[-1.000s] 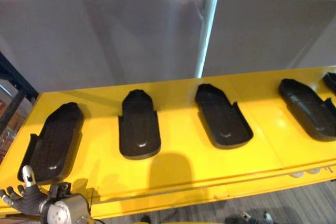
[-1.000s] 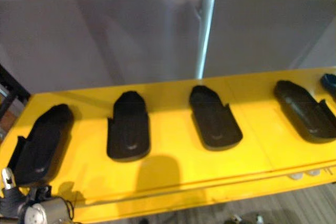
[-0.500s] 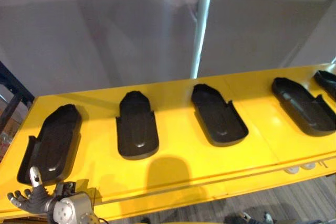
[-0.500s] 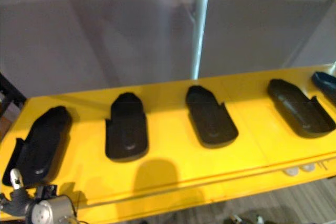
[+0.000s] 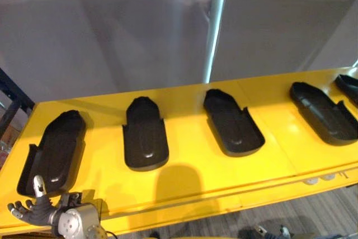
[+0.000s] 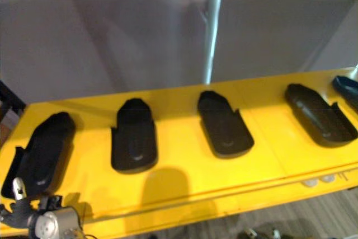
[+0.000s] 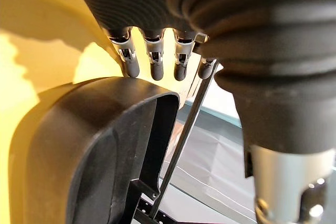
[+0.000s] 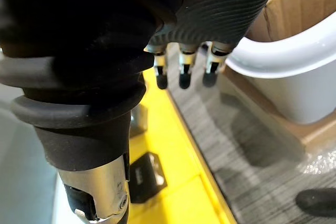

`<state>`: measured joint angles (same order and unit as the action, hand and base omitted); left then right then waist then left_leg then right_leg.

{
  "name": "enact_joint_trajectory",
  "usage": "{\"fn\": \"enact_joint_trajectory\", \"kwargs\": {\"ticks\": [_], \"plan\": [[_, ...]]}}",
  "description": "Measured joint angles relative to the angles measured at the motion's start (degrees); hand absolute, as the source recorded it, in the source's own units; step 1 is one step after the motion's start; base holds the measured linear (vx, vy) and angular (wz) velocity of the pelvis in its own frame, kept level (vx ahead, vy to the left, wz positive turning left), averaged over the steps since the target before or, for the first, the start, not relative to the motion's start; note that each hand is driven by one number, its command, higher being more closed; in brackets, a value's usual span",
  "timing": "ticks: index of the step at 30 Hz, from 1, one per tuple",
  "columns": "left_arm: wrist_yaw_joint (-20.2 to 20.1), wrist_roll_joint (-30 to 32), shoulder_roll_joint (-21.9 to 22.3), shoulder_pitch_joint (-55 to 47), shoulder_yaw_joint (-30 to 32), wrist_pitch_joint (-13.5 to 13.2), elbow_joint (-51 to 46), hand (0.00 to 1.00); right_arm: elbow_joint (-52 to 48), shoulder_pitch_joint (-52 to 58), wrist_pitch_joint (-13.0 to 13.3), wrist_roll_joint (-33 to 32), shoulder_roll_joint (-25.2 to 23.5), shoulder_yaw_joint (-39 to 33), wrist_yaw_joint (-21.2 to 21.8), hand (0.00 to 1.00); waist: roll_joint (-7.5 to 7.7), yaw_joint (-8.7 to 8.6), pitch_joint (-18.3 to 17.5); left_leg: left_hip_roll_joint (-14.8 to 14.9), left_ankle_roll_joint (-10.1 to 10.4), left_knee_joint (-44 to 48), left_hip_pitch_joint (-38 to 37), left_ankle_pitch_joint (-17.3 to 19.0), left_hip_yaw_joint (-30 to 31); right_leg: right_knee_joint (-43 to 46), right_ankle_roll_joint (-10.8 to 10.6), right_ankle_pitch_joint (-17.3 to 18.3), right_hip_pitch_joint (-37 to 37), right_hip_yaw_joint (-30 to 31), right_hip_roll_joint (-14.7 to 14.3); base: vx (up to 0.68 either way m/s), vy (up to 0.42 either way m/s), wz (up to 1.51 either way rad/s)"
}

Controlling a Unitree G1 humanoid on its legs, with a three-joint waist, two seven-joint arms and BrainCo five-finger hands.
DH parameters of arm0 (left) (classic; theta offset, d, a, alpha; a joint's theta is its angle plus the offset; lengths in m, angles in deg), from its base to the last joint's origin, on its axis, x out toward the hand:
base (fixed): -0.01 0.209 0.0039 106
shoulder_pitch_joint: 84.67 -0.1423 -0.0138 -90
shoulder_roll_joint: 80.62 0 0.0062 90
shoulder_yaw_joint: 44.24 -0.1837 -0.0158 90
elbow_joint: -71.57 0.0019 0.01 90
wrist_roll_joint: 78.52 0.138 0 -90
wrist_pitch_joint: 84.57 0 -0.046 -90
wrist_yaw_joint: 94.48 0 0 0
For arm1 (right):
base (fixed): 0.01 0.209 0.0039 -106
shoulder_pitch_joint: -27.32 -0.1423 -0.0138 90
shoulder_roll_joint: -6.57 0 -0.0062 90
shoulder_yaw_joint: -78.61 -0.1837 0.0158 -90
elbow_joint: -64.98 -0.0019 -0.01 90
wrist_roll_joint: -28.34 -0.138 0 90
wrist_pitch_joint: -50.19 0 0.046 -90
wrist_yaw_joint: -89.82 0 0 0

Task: Walk over and take plastic housings, then place them on the shelf

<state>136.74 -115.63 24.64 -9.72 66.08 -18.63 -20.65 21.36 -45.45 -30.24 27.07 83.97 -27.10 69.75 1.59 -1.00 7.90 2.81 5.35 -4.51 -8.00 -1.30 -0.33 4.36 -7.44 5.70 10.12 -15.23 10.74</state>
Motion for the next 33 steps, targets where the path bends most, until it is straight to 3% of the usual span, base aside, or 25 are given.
{"fn": "enact_joint_trajectory", "kwargs": {"ticks": [33], "plan": [[0.3, 0.0, -1.7, 4.2, 3.7, 0.6, 5.3, 0.00, 0.0, 0.0, -1.0, 1.5, 0.3, -0.3, 0.1, 0.00, -0.29, -1.41, -0.1, 0.1, -0.3, 0.0, -0.9, 0.2, -2.5, -1.5, 0.4, -1.2, -0.1, 2.6, -0.2, -0.01, 0.001, -0.03]]}}
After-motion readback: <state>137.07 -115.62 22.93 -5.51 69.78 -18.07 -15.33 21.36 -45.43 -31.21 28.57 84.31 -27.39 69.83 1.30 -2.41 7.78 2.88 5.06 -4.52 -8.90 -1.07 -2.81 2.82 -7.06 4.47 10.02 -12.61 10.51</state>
